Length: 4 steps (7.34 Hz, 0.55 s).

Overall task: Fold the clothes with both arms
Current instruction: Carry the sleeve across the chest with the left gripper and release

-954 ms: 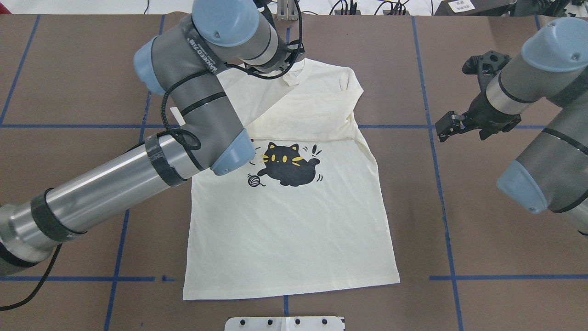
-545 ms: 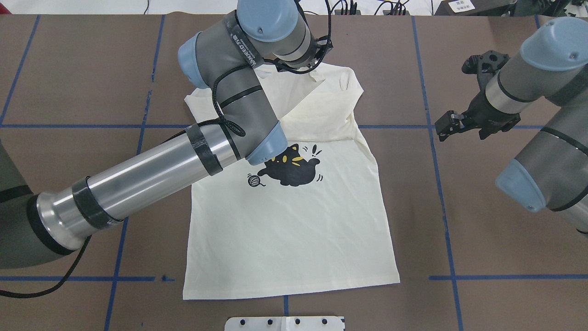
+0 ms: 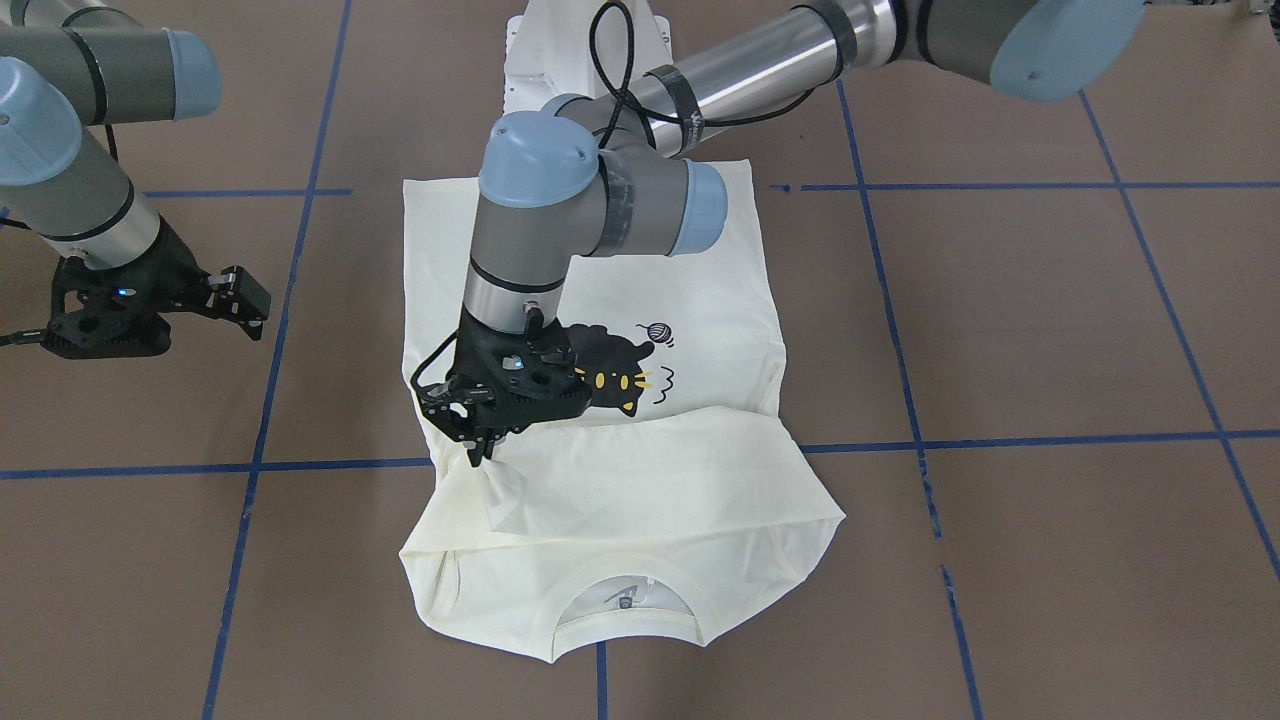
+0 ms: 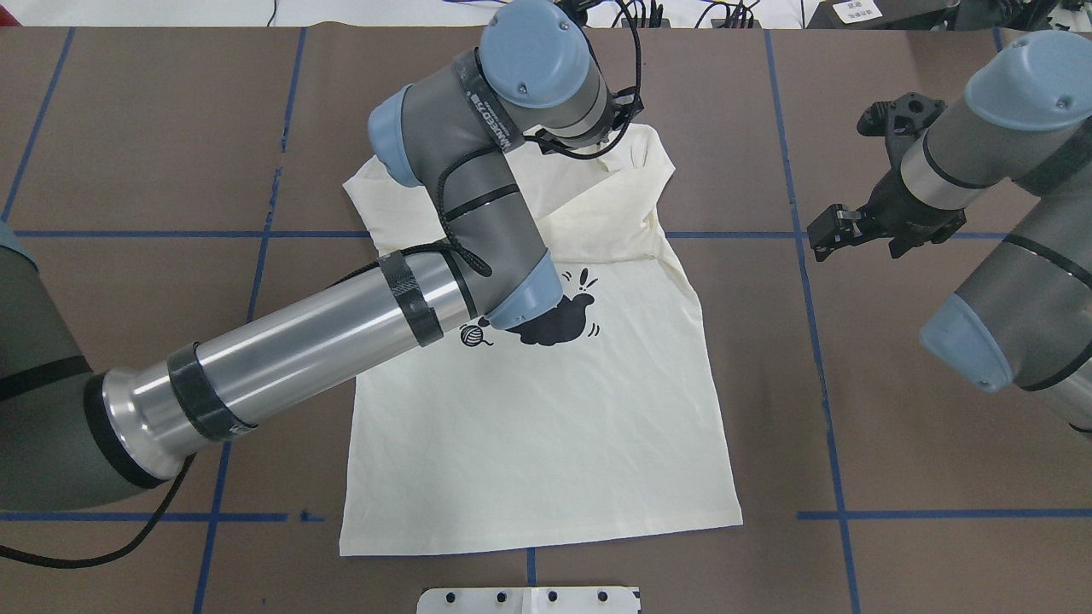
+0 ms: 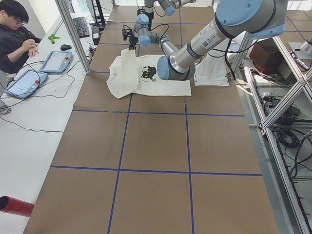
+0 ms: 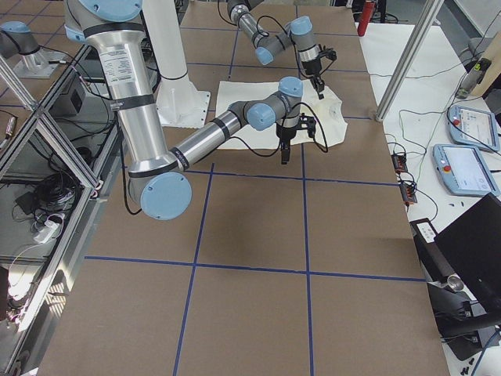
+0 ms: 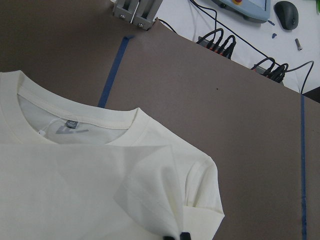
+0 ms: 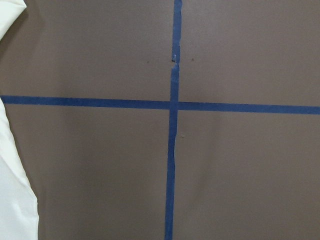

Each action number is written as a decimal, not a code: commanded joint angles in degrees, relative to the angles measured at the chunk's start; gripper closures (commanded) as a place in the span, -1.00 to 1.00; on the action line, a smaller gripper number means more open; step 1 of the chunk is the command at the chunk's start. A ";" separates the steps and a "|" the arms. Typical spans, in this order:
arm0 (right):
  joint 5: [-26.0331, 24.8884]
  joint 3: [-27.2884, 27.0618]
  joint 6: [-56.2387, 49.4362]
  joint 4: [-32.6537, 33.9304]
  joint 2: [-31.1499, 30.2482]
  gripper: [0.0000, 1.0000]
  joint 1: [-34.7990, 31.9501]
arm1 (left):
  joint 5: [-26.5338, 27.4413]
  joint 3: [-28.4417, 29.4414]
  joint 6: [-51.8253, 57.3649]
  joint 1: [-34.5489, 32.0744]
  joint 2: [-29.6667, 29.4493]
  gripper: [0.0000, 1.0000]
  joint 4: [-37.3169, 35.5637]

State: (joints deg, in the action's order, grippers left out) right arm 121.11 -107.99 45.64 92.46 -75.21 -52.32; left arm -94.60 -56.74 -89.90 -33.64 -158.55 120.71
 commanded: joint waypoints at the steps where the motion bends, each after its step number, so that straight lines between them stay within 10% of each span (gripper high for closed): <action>1: 0.09 0.06 0.07 0.00 0.07 -1.00 0.02 | 2.48 1.99 0.43 1.56 0.25 -1.00 3.56; 4: 0.09 0.06 0.24 -3.24 0.07 -1.00 0.11 | 1.79 -1.06 2.98 0.33 4.28 -1.00 5.07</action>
State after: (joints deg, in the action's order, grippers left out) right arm 121.20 -107.93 45.78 90.63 -75.15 -52.26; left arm -92.46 -55.73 -87.52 -32.77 -156.15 126.23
